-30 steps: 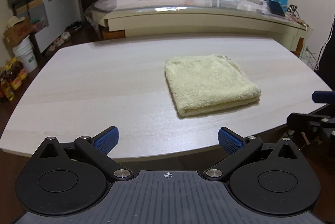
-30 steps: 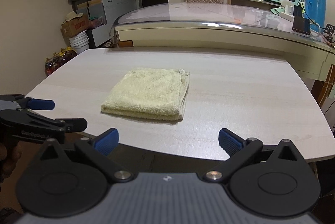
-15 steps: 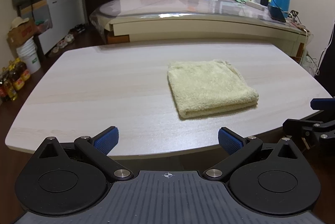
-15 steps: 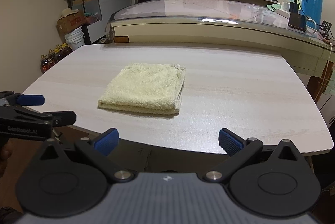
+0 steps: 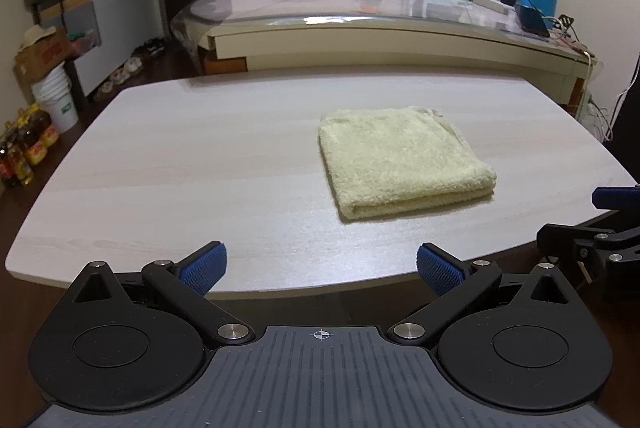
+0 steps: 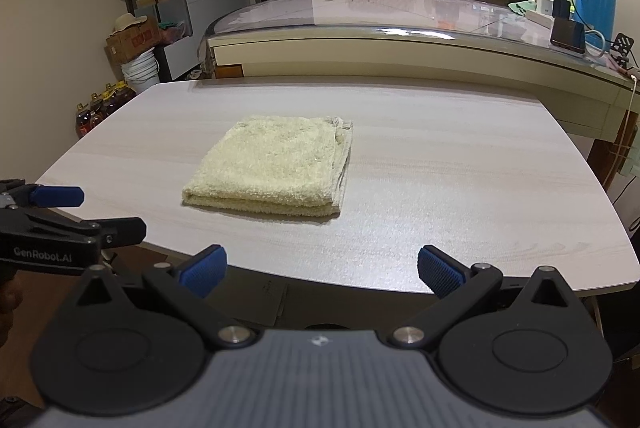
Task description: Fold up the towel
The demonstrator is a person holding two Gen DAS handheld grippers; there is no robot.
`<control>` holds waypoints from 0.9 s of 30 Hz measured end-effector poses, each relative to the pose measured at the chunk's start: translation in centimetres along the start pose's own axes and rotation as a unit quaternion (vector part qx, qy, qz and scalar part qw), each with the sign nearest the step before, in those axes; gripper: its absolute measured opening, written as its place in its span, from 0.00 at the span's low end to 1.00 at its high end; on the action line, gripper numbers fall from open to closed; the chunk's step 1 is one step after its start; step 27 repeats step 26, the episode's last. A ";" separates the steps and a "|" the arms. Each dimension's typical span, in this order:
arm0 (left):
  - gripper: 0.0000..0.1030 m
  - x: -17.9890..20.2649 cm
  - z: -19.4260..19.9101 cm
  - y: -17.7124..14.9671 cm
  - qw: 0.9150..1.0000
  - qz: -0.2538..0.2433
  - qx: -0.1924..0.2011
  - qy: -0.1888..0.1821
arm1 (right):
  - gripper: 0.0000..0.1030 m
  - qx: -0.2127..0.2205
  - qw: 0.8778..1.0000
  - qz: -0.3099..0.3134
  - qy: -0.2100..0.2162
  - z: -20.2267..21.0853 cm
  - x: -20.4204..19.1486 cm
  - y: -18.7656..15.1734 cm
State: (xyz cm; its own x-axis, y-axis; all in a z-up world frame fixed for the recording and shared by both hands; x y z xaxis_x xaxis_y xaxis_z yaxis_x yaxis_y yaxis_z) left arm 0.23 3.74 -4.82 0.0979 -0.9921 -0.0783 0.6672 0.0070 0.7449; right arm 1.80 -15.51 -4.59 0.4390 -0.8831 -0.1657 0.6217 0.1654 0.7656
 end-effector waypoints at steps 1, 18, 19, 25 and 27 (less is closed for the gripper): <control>1.00 0.0 0.0 0.0 1.000 0.000 0.000 0.000 | 1.00 0.000 1.000 -0.001 0.000 0.0 0.0 0.0; 1.00 0.5 -0.5 0.1 1.000 -0.005 -0.001 -0.006 | 1.00 -0.003 1.000 -0.005 0.003 -0.3 0.2 0.2; 1.00 0.5 -0.5 0.1 1.000 -0.006 0.001 -0.006 | 1.00 -0.003 1.000 -0.005 0.004 -0.3 0.2 0.2; 1.00 0.8 -0.4 0.3 1.000 -0.007 0.008 -0.012 | 1.00 -0.002 1.000 -0.005 0.004 -0.4 0.5 0.4; 1.00 0.9 -0.4 0.4 1.000 -0.006 0.008 -0.015 | 1.00 -0.001 1.000 -0.006 0.004 -0.4 0.5 0.4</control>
Point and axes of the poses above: each gripper's, at about its wrist camera, not at the fingertips, and z roughly against the way its jaws point, x to its right, y to its top, the point moved 9 cm from there along -z, roughly the way its jaws point, and after that the axes turned 7 degrees about y, right-handed, at the moved point
